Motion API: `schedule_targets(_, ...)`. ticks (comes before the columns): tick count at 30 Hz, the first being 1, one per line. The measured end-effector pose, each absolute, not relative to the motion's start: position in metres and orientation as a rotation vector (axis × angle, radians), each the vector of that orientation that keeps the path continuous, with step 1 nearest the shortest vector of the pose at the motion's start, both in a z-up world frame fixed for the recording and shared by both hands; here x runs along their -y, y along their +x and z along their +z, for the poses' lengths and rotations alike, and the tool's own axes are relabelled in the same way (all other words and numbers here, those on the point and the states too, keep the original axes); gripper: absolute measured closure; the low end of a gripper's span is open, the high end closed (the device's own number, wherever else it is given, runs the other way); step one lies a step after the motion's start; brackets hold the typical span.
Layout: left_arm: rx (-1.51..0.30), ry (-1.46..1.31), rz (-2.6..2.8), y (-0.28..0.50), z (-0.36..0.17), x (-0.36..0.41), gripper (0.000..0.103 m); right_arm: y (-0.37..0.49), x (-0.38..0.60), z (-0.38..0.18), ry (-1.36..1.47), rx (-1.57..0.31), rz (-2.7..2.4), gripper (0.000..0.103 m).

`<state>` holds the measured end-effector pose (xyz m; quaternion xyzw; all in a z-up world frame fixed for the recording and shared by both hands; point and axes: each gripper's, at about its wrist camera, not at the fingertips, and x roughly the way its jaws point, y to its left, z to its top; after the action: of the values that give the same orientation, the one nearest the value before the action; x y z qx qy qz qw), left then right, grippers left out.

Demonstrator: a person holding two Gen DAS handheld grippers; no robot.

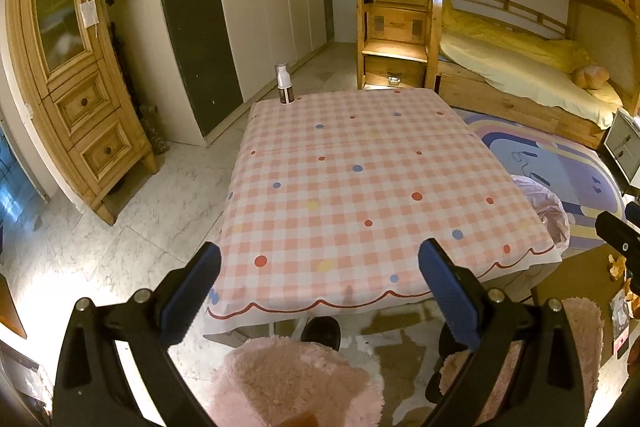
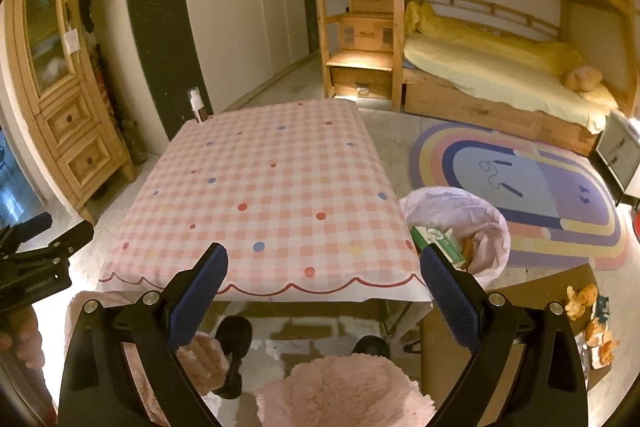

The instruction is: Collect trash

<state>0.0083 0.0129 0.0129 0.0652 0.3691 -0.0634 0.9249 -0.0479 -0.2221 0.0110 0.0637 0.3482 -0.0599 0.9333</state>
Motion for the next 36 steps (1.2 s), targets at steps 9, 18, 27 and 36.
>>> schedule_targets(9, -0.764, 0.136, -0.128, 0.0089, 0.0127, -0.0108, 0.007, -0.0476, 0.2221, 0.0106, 0.129, -0.715, -0.127, 0.007)
schedule_targets(18, -0.762, 0.135, -0.127, 0.0088, 0.013, -0.0106, 0.007, -0.0453, 0.2229, 0.0115, 0.129, -0.713, -0.128, 0.007)
schedule_targets(27, -0.762, 0.135, -0.127, 0.0097, 0.0131, -0.0113, 0.007, -0.0459, 0.2236, 0.0121, 0.129, -0.713, -0.129, 0.007)
schedule_targets(36, -0.765, 0.134, -0.125, 0.0115, 0.0125, -0.0091, 0.007, -0.0461, 0.2242, 0.012, 0.129, -0.715, -0.127, 0.007)
